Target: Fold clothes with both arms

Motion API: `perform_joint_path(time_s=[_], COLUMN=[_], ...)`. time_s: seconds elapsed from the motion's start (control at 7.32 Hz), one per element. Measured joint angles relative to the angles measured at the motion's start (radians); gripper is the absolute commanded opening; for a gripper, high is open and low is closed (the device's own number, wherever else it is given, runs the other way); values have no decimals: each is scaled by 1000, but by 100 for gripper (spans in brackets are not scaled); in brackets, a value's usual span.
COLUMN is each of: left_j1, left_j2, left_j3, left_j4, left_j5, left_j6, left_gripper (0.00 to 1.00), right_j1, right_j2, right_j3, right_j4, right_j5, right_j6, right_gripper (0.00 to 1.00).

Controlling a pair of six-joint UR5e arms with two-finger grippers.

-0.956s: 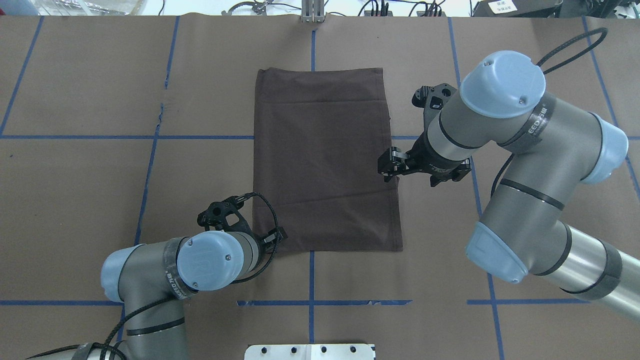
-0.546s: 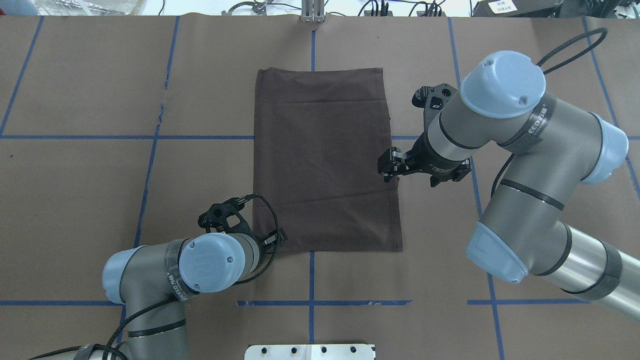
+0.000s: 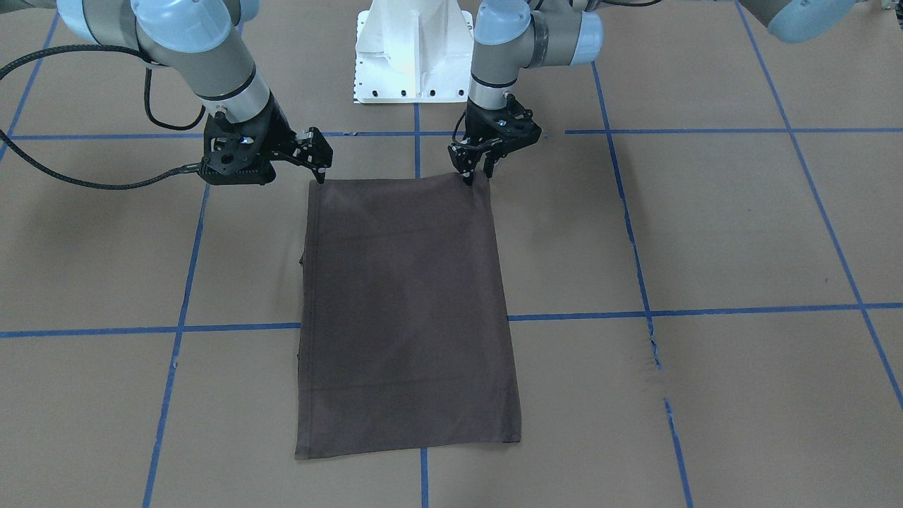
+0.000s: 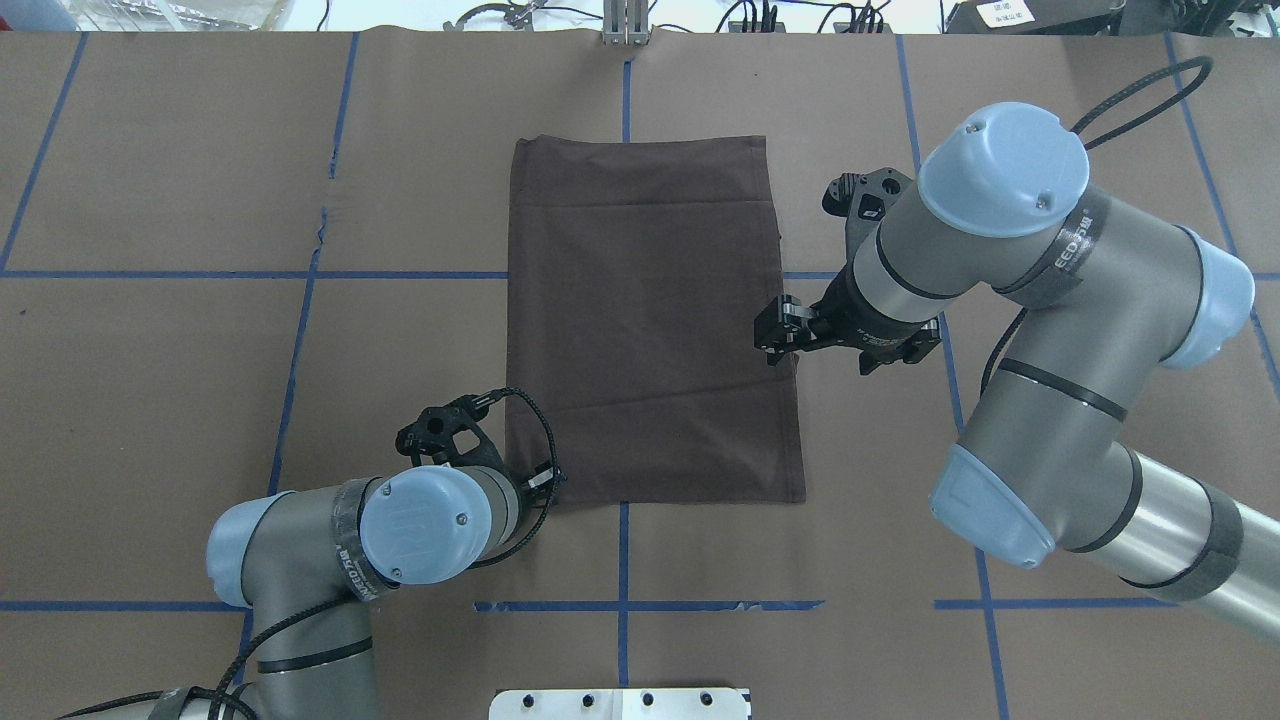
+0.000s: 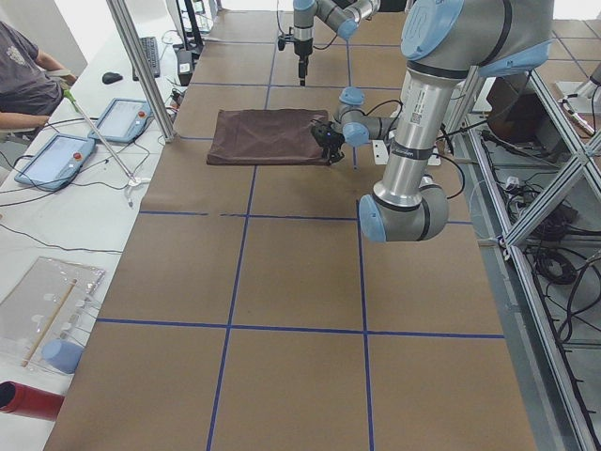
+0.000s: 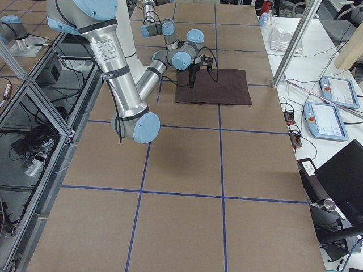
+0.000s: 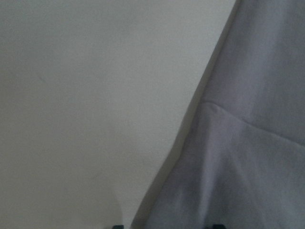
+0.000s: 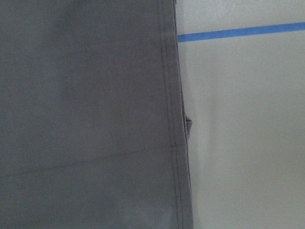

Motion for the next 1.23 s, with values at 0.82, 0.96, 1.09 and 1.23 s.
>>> perform_joint_path(time_s=[0.82,0.96,1.09,1.23], left_j1=[-10,-12,-12,-12], left_j2=[11,12,12,12], left_j3=[-67,-75,-78,-79], left_j4=[0,0,-1,-2], left_j5=[6,5,5,4], left_j6=[76,97,111,117], left_gripper=[0,0,0,0], right_j1=[-36,-79,-139,-202], right_j2=[-3,-5,-9,-22], right_j3=[-4,-12,-26,-35], right_j4=[27,71,118,148], right_j5=[-22,-61,-129,-212], right_j6=[170,296,461,615], right_gripper=[100,100,100,100])
